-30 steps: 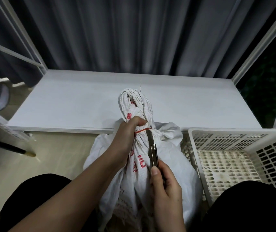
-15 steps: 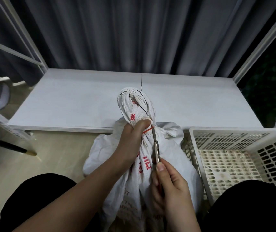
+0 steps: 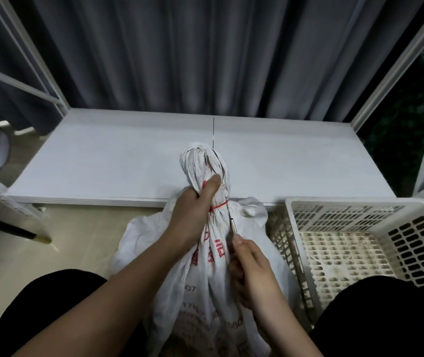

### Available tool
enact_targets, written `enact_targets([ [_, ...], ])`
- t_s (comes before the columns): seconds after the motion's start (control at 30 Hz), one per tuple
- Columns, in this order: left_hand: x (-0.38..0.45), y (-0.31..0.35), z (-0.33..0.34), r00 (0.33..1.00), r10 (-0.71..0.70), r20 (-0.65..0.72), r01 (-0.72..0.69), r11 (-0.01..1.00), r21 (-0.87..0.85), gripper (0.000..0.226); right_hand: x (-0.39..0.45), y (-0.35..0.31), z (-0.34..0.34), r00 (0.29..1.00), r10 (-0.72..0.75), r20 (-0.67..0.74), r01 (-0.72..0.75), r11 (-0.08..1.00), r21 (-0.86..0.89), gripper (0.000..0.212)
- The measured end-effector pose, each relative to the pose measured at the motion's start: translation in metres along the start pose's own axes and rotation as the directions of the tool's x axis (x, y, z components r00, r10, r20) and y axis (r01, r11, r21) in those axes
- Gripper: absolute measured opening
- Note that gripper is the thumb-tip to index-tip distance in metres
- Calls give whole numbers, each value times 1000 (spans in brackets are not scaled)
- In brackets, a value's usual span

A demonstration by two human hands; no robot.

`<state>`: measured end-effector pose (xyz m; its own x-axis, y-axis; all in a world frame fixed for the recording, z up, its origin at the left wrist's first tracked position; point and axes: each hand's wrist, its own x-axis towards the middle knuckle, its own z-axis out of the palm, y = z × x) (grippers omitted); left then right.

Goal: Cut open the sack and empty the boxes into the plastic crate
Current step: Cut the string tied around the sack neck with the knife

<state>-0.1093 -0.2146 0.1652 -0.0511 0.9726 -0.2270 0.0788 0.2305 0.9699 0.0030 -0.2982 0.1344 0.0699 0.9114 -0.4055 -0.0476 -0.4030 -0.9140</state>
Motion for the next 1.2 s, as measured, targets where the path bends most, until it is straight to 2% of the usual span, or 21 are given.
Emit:
enact_targets([
  [0.13,7,-5,3,991,-29,-127,46,990,133,53,8,7,5,983,-141,-117,108,960,-257,39],
  [0.27,9,-11,8,983,-31,-179,65,980,189,41,8,8,10,966,-212,-146,160,939,-306,36],
  [0.6,5,-23,7,998,15,-64,-6,991,135,43,11,17,-2,984,-170,-62,163,981,-108,43],
  [0.77,6,-29,6,999,35,-1,-34,993,113,41,5,17,-5,995,-67,70,57,989,134,37],
  [0.93,10,-34,8,1000,13,-8,-12,995,100,40,3,22,-5,990,-32,141,-4,969,245,32],
  [1.2,13,-35,8,1000,29,5,-30,990,138,34,1,23,2,985,82,151,-134,916,378,33],
])
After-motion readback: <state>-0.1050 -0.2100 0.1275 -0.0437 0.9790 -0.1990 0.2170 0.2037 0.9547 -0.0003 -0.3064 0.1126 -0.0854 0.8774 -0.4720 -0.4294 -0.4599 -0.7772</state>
